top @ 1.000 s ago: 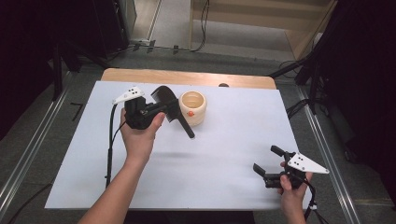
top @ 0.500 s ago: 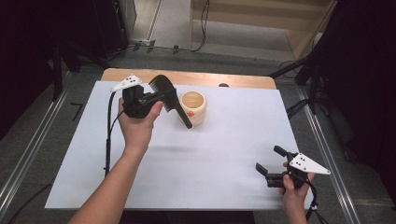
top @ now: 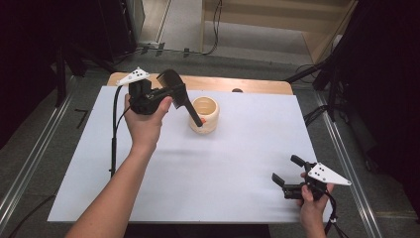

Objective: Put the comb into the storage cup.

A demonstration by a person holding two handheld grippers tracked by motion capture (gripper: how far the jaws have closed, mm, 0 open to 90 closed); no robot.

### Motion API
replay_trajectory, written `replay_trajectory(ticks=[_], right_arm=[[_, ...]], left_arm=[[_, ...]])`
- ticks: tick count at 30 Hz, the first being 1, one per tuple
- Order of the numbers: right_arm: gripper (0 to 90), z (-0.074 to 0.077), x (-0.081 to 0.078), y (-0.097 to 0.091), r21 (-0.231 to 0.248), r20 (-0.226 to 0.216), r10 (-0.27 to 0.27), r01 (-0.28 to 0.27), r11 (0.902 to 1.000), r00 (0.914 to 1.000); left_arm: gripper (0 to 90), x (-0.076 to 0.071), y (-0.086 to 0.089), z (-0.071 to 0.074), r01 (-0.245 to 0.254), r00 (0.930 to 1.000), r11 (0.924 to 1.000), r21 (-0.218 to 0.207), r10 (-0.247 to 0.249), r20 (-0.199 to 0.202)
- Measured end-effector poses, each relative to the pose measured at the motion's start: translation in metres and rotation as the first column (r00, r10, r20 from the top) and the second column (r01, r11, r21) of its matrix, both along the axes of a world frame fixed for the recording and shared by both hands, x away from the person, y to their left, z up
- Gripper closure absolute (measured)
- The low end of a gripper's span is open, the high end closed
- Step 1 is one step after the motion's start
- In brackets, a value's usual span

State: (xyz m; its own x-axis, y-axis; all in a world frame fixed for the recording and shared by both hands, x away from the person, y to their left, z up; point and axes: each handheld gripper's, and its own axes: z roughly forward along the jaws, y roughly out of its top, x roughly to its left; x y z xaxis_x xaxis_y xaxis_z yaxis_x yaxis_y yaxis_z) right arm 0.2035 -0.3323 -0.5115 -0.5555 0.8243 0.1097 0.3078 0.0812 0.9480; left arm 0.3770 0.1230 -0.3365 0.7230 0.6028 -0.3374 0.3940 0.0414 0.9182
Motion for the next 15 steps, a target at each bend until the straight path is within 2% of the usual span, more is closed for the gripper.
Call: replay_trajectory(ticks=[3, 15], right_arm=[[0.0, -0.001, 0.000, 0.000, 0.006, 0.000, -0.004, 0.004, 1.0000, 1.0000], [0.0, -0.002, 0.000, 0.001, 0.004, 0.004, -0.001, 0.001, 1.0000, 1.0000]], left_arm=[[84.4, 0.003, 0.000, 0.000, 0.001, 1.0000, 0.9999, -0.017, -0.001, -0.009], [84.4, 0.017, -0.007, 0.003, -0.013, 0.9999, 0.9999, -0.003, 0.013, -0.001]])
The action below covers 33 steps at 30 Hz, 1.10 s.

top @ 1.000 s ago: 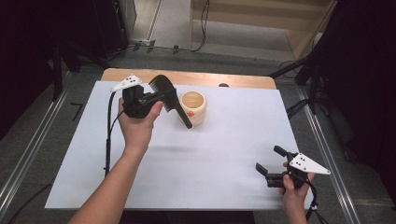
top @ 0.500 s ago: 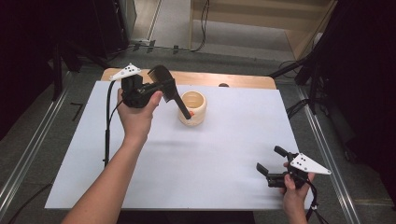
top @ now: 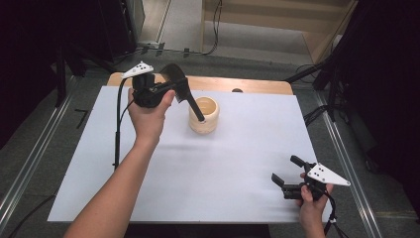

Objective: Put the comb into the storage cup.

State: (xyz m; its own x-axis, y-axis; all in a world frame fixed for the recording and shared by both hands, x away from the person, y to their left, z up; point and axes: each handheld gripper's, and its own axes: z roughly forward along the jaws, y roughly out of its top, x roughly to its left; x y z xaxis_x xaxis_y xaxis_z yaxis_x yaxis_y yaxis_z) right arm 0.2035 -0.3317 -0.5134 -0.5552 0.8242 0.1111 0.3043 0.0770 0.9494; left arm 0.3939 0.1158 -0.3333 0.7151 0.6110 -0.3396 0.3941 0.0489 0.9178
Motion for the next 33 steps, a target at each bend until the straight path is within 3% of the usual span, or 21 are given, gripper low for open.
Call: replay_trajectory(ticks=[8, 14, 33], right_arm=[[0.0, -0.001, 0.001, 0.001, -0.006, 0.001, 0.006, -0.006, 1.0000, 1.0000], [0.0, -0.001, 0.001, 0.001, -0.004, 0.000, 0.010, -0.010, 0.9999, 1.0000], [0.0, -0.001, 0.001, 0.000, 0.000, -0.002, 0.010, -0.010, 0.9999, 0.9999]], left_arm=[[84.4, 0.009, -0.004, 0.003, -0.007, 1.0000, 1.0000, 0.006, 0.007, -0.002], [84.4, 0.016, -0.005, 0.002, -0.014, 0.9999, 0.9998, -0.016, 0.013, -0.010], [84.4, 0.032, -0.008, 0.000, -0.073, 0.9972, 0.9973, -0.003, 0.073, 0.015]])
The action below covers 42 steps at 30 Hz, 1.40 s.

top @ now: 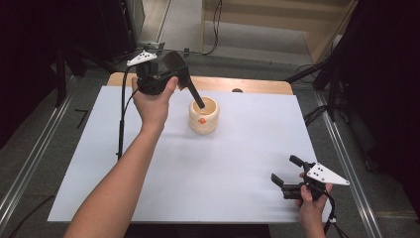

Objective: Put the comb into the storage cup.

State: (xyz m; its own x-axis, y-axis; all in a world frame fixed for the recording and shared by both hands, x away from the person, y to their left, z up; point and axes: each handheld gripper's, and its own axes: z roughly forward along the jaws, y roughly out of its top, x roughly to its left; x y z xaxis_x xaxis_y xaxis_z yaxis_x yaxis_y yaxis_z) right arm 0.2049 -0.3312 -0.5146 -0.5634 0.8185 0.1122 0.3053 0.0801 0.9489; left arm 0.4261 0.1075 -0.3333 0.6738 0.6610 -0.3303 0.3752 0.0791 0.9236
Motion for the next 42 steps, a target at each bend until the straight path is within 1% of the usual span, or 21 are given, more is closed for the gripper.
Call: replay_trajectory(ticks=[4, 5, 8, 11, 14, 22, 30, 35, 42], right_arm=[[0.0, 0.000, 0.000, 0.000, 0.000, -0.001, 0.000, 0.000, 1.0000, 1.0000], [0.0, 0.000, 0.000, 0.000, 0.001, -0.001, 0.001, -0.001, 1.0000, 1.0000], [0.0, 0.000, 0.000, 0.000, 0.004, 0.000, 0.001, -0.001, 1.0000, 1.0000], [0.0, 0.000, 0.001, 0.000, 0.004, 0.001, 0.005, -0.005, 1.0000, 1.0000], [0.0, 0.000, 0.001, 0.000, 0.002, 0.001, 0.005, -0.006, 1.0000, 1.0000], [0.0, 0.000, 0.001, 0.001, -0.002, -0.001, 0.009, -0.009, 1.0000, 1.0000], [0.0, -0.001, 0.002, 0.000, -0.001, 0.001, 0.012, -0.012, 0.9999, 0.9999], [0.0, 0.000, 0.002, 0.000, 0.000, 0.000, 0.013, -0.013, 0.9999, 0.9999], [0.0, -0.001, 0.002, 0.000, -0.001, 0.002, 0.015, -0.015, 0.9999, 0.9999]], left_arm=[[84.3, 0.002, -0.003, -0.004, -0.020, 0.9998, 0.9997, 0.012, 0.020, 0.005], [84.3, 0.003, -0.004, -0.005, -0.024, 0.9997, 0.9997, 0.008, 0.024, 0.005], [84.3, 0.006, -0.005, -0.010, -0.035, 0.9994, 0.9994, 0.007, 0.035, -0.002], [84.3, 0.008, -0.007, -0.016, -0.042, 0.9991, 0.9990, 0.016, 0.042, -0.011], [84.3, 0.010, -0.008, -0.022, -0.040, 0.9991, 0.9990, 0.021, 0.040, -0.015], [84.2, 0.012, -0.017, -0.036, -0.040, 0.9991, 0.9972, 0.063, 0.041, -0.013], [84.2, 0.014, -0.021, -0.050, -0.050, 0.9983, 0.9958, 0.077, 0.052, -0.028], [84.2, 0.015, -0.023, -0.056, -0.054, 0.9977, 0.9946, 0.089, 0.057, -0.036], [84.3, 0.016, -0.026, -0.062, -0.044, 0.9977, 0.9954, 0.085, 0.048, -0.047]])
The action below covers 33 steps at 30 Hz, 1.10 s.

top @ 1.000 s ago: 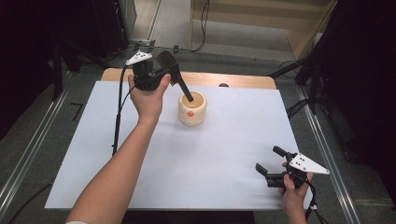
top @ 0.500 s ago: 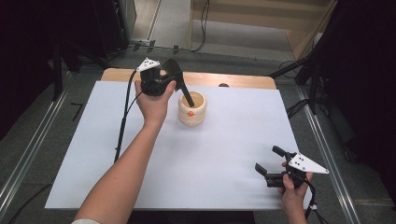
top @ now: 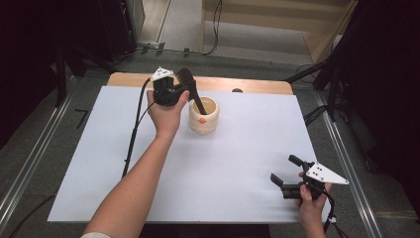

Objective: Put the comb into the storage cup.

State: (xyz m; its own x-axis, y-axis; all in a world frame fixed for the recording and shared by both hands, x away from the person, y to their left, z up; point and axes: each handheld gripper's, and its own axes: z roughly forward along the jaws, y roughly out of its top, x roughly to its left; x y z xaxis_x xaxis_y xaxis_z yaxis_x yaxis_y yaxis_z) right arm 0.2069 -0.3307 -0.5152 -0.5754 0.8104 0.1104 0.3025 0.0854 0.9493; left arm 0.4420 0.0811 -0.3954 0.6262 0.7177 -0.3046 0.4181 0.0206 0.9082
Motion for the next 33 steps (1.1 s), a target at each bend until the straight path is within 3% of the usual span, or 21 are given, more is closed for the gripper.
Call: replay_trajectory(ticks=[17, 33], right_arm=[[0.0, 0.000, 0.000, 0.000, 0.000, 0.001, 0.000, 0.000, 1.0000, 1.0000], [0.0, 0.000, 0.000, 0.001, -0.003, -0.001, 0.000, 0.000, 1.0000, 1.0000]], left_arm=[[84.2, 0.001, -0.011, -0.015, 0.005, 0.9994, 1.0000, 0.002, -0.005, -0.033], [84.2, 0.002, -0.019, -0.031, -0.006, 0.9963, 0.9996, -0.027, 0.004, -0.085]])
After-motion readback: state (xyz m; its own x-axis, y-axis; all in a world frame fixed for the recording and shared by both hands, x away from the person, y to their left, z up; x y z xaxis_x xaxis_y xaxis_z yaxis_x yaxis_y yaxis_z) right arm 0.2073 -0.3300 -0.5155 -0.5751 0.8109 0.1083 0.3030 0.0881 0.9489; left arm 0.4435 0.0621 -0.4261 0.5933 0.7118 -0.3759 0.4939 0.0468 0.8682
